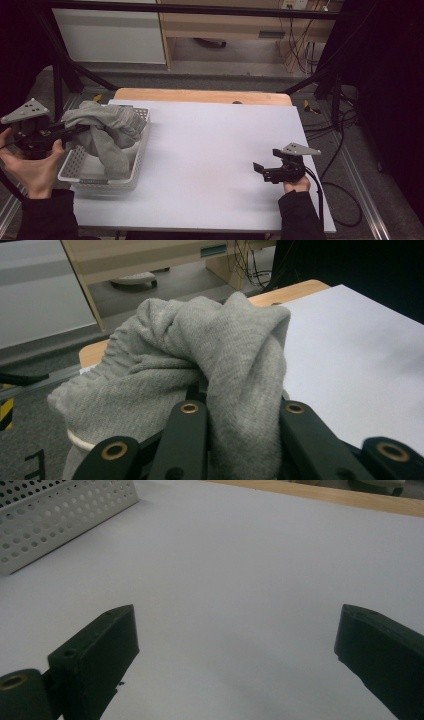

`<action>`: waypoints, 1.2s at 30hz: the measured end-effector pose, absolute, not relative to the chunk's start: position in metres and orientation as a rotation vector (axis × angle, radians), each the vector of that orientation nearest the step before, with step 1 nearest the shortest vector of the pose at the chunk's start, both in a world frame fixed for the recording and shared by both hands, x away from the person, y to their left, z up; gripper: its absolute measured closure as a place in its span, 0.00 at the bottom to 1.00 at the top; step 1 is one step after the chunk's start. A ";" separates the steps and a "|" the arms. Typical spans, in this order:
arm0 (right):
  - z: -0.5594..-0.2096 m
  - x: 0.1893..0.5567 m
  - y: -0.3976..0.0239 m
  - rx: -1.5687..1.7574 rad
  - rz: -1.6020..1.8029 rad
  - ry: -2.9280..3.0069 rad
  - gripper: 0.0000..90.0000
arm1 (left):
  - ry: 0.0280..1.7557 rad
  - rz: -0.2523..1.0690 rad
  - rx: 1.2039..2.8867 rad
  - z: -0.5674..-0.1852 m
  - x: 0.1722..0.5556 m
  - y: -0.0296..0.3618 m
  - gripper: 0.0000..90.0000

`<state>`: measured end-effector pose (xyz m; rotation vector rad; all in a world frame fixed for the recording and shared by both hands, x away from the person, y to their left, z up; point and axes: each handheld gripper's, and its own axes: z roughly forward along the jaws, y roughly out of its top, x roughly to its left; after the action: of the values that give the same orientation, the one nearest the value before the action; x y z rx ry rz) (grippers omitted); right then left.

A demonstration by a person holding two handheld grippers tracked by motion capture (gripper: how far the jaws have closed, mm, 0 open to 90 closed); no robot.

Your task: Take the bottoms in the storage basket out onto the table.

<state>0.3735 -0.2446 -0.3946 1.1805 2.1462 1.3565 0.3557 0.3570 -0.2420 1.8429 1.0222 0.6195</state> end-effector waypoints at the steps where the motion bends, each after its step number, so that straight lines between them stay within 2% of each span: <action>1: -0.395 0.374 -0.245 1.180 1.358 2.147 0.05 | 1.019 0.618 1.844 -0.241 0.356 0.356 0.89; 36: -0.395 0.374 -0.245 1.180 1.356 2.150 0.05 | 0.959 0.612 1.870 -0.226 0.358 0.335 0.89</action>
<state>0.3736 -0.2446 -0.3946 1.1796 2.1497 1.3561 0.3579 0.3353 -0.2257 1.8705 0.9593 0.6120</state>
